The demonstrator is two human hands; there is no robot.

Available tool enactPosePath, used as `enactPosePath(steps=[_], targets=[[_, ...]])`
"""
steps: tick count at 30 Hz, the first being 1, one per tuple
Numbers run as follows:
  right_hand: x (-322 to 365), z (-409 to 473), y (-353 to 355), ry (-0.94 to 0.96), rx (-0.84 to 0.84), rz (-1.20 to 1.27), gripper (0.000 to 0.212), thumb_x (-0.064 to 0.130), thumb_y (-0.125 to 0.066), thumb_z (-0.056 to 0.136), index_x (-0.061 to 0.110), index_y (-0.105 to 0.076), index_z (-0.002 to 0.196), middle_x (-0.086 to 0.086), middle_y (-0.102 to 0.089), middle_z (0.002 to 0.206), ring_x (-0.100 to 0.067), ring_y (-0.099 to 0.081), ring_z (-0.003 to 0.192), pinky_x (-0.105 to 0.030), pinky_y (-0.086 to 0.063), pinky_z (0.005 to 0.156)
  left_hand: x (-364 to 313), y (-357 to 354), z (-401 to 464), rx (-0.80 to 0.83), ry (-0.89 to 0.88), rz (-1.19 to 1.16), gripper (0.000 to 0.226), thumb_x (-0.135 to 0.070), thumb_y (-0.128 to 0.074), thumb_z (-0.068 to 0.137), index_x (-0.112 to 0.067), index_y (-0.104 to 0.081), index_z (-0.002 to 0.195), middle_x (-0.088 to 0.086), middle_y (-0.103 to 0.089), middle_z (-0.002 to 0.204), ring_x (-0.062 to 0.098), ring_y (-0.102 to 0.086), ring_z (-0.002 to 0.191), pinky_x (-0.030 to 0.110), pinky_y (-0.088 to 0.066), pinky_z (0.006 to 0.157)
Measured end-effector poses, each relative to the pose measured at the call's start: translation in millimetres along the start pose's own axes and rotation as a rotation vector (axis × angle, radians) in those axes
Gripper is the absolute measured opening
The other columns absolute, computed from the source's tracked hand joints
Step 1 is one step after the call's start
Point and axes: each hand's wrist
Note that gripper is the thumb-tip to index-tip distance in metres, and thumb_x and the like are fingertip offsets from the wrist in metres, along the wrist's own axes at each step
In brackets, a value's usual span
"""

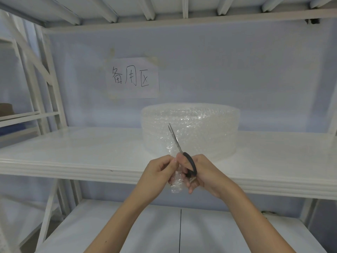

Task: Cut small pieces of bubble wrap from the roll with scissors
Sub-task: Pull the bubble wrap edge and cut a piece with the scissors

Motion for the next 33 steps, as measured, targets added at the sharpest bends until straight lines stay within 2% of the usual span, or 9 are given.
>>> enactPosePath(steps=[3, 8, 13, 16, 19, 22, 26, 30, 33], targets=[[4.5, 2.9, 0.3, 0.0, -0.012, -0.019, 0.058, 0.066, -0.066, 0.069, 0.011, -0.05, 0.06, -0.006, -0.051, 0.061, -0.019, -0.048, 0.048, -0.029, -0.05, 0.046, -3.1, -2.0, -2.9, 0.027, 0.006, -0.022, 0.03, -0.02, -0.05, 0.101, -0.004, -0.068, 0.083, 0.006, -0.064, 0.071, 0.012, -0.048, 0.055, 0.022, -0.045, 0.058], [8.9, 6.2, 0.8, 0.024, -0.055, -0.031, 0.055, 0.059, -0.068, 0.077, 0.013, -0.052, 0.052, -0.009, -0.05, 0.06, -0.019, -0.048, 0.045, -0.028, -0.047, 0.044, -4.1, 1.1, -3.6, 0.043, 0.01, 0.047, 0.03, -0.015, -0.05, 0.101, -0.007, -0.068, 0.079, -0.004, -0.059, 0.061, 0.01, -0.048, 0.053, 0.022, -0.044, 0.057], [20.8, 9.2, 1.9, 0.034, -0.067, -0.081, 0.065, 0.068, -0.068, 0.071, 0.004, -0.058, 0.066, -0.014, -0.054, 0.063, -0.023, -0.053, 0.051, -0.03, -0.051, 0.049, -1.6, -1.6, -11.2, 0.071, 0.034, 0.075, 0.047, -0.019, -0.053, 0.1, -0.033, -0.061, 0.056, -0.005, -0.053, 0.055, 0.012, -0.049, 0.053, 0.02, -0.043, 0.058], [29.2, 6.4, 0.5, 0.096, -0.136, -0.045, 0.054, 0.054, -0.072, 0.072, 0.0, -0.064, 0.073, -0.01, -0.062, 0.071, -0.02, -0.059, 0.054, -0.029, -0.053, 0.049, 1.1, 3.1, -11.6, 0.036, 0.044, 0.039, 0.045, -0.017, -0.054, 0.099, -0.029, -0.06, 0.056, -0.003, -0.053, 0.057, 0.015, -0.049, 0.054, 0.025, -0.045, 0.058], [32.1, 1.8, 4.6, 0.177, -0.265, 0.021, 0.026, 0.021, -0.074, 0.082, 0.001, -0.073, 0.098, -0.008, -0.074, 0.093, -0.016, -0.073, 0.07, -0.026, -0.058, 0.053, 3.4, 10.0, -10.9, -0.016, 0.058, 0.002, 0.039, -0.017, -0.055, 0.099, -0.022, -0.066, 0.063, 0.003, -0.055, 0.062, 0.015, -0.048, 0.053, 0.024, -0.044, 0.055], [27.4, -3.7, 22.3, 0.222, -0.405, 0.082, 0.028, 0.013, -0.072, 0.083, 0.007, -0.07, 0.11, 0.001, -0.075, 0.095, -0.015, -0.076, 0.081, -0.021, -0.057, 0.055, 6.2, 13.6, -10.5, -0.041, 0.077, -0.007, 0.033, -0.017, -0.054, 0.1, -0.007, -0.067, 0.071, 0.005, -0.054, 0.063, 0.014, -0.048, 0.053, 0.022, -0.043, 0.054], [13.5, -14.0, 55.6, 0.195, -0.576, 0.067, 0.016, 0.019, -0.071, 0.086, 0.005, -0.074, 0.094, -0.008, -0.075, 0.095, -0.019, -0.076, 0.072, -0.022, -0.057, 0.054, 8.0, 11.5, -10.0, -0.039, 0.091, -0.001, 0.032, -0.019, -0.054, 0.099, -0.005, -0.068, 0.073, 0.006, -0.054, 0.062, 0.015, -0.048, 0.053, 0.022, -0.043, 0.056], [5.0, -25.8, 85.0, 0.079, -0.755, -0.073, 0.046, 0.044, -0.068, 0.085, -0.002, -0.072, 0.08, -0.017, -0.073, 0.073, -0.023, -0.067, 0.048, -0.026, -0.055, 0.045, 5.3, 5.5, -6.9, -0.032, 0.09, -0.029, 0.031, -0.018, -0.055, 0.099, -0.007, -0.069, 0.074, 0.002, -0.055, 0.06, 0.013, -0.048, 0.052, 0.021, -0.044, 0.055], [1.4, -32.0, 105.6, -0.111, -0.811, -0.262, 0.056, 0.048, -0.061, 0.09, -0.006, -0.069, 0.073, -0.02, -0.069, 0.064, -0.023, -0.06, 0.04, -0.024, -0.05, 0.039, 3.0, 1.1, -3.4, -0.022, 0.096, -0.054, 0.026, -0.012, -0.055, 0.097, -0.003, -0.071, 0.079, -0.007, -0.057, 0.059, 0.01, -0.048, 0.051, 0.02, -0.044, 0.054]])
Point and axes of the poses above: each hand's wrist, its own z-axis towards the middle knuckle, its own y-axis out of the back of the hand, x = y × z
